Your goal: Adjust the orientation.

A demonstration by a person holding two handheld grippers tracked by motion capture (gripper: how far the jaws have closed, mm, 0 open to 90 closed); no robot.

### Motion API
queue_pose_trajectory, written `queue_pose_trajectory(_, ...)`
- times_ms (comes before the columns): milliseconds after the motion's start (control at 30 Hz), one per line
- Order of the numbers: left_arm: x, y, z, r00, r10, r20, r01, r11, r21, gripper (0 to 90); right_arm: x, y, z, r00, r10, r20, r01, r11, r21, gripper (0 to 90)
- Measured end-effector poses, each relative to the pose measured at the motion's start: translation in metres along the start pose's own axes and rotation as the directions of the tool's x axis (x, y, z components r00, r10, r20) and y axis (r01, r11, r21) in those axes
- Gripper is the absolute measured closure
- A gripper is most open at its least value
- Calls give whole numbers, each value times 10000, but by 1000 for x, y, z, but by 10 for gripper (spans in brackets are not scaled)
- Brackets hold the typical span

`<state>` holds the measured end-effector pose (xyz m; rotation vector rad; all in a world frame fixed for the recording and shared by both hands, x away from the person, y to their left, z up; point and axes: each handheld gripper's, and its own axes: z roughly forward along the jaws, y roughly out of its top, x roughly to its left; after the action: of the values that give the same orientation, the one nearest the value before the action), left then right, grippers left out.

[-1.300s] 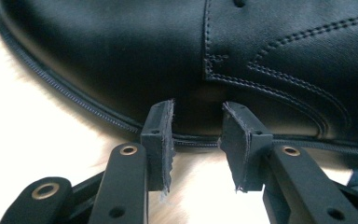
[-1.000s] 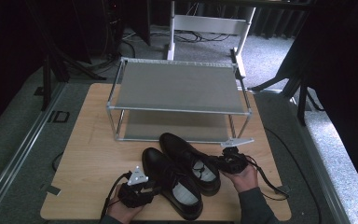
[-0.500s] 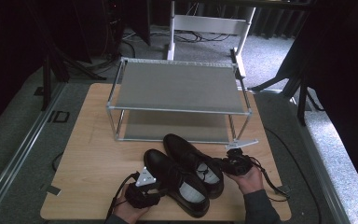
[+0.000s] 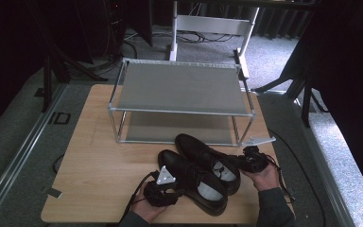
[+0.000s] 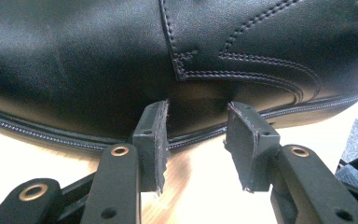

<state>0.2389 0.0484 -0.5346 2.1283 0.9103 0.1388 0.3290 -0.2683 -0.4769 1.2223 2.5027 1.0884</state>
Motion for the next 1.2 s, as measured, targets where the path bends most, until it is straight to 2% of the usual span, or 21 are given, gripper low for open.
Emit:
queue_pose_trajectory(200,0,5,6,9999,0,163,0,10000,1,585,-10,4,-1,9999,-11,109,11,10000,-1,862)
queue_pose_trajectory(400,1,7,8,9993,-113,366,114,9999,-34,585,-17,5,0,10000,-41,-55,41,10000,-13,861)
queue_pose_trajectory(633,2,6,9,9989,-208,411,212,9997,-113,579,-15,3,-1,9998,-175,-53,175,9998,-2,816)
queue_pose_trajectory(667,2,6,9,9988,-224,432,230,9996,-138,577,-13,3,-2,9995,-324,-17,324,9995,-33,740)
queue_pose_trajectory(700,2,5,9,9987,-225,448,232,9996,-149,572,-12,3,-2,9994,-349,3,349,9994,-41,709)
queue_pose_trajectory(767,2,5,9,9987,-225,448,232,9996,-149,570,-11,3,-4,9992,-388,-17,388,9992,-111,709)
queue_pose_trajectory(800,2,5,8,9984,-219,526,227,9996,-148,570,-11,3,-4,9992,-388,-17,388,9992,-111,664)
queue_pose_trajectory(833,2,5,8,9984,-193,535,202,9996,-171,556,-6,4,-11,9988,-471,114,475,9983,-347,584)
queue_pose_trajectory(900,2,4,6,9978,-220,623,233,9995,-197,548,-1,4,-18,9984,-536,172,545,9972,-512,534)
queue_pose_trajectory(1033,2,1,5,9980,-151,620,168,9995,-279,534,12,4,-32,9953,-955,170,966,9923,-779,494)
queue_pose_trajectory(1200,1,-1,4,9985,-118,535,136,9994,-320,521,27,0,-38,9892,-1466,13,1464,9877,-548,463)
